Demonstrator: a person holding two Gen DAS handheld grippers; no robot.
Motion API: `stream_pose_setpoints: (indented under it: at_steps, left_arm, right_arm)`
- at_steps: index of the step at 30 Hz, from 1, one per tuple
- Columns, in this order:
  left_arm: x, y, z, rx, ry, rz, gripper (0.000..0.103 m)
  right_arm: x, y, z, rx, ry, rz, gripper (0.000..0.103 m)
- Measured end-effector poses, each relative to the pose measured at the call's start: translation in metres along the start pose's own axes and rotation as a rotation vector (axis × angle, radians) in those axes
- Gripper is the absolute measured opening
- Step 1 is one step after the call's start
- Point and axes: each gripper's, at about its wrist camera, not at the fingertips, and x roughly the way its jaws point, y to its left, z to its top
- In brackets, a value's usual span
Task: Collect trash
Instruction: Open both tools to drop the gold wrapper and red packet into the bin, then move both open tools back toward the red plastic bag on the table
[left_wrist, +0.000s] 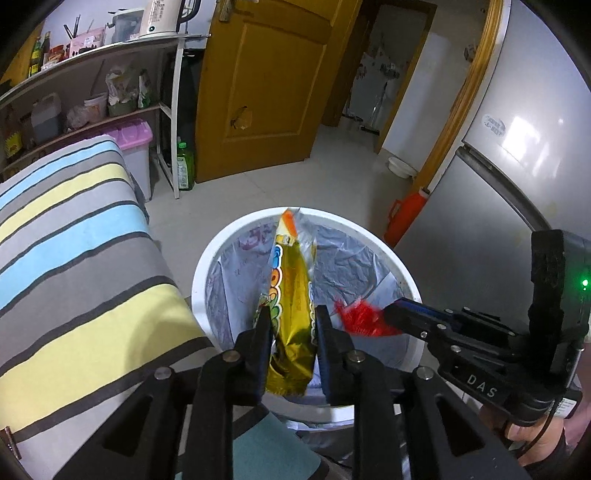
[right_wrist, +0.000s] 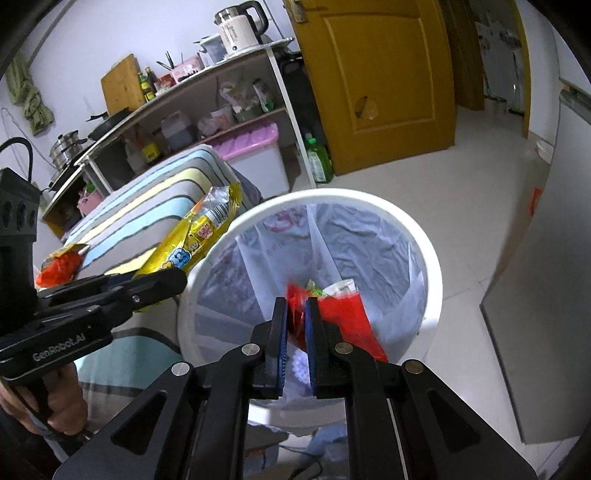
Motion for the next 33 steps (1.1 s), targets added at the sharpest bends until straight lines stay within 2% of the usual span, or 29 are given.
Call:
stream_pose_setpoints:
  at_steps: [9, 20, 25, 33]
  left_arm:
    - [-0.005, 0.002, 0.001, -0.006, -0.008, -0.003, 0.026]
    - [-0.049, 0.008, -0.011, -0.016, -0.096, 0.013, 0.026]
    - [-0.073, 0.015, -0.018, -0.020, -0.135, 0.034, 0.026]
    - [-0.112, 0.030, -0.031, -0.036, -0.205, 0.082, 0.026]
  right_arm:
    - [-0.011, 0.003, 0.000, -0.005, -0.025, 0.002, 0.015]
    - [-0.047, 0.032, -0.001, -0.060, -0.098, 0.036, 0.016]
    - [-0.062, 0.053, -0.004, -0.096, -0.124, 0.056, 0.028]
    - [-0.080, 0.087, -0.007, -0.158, -0.153, 0.093, 0.032]
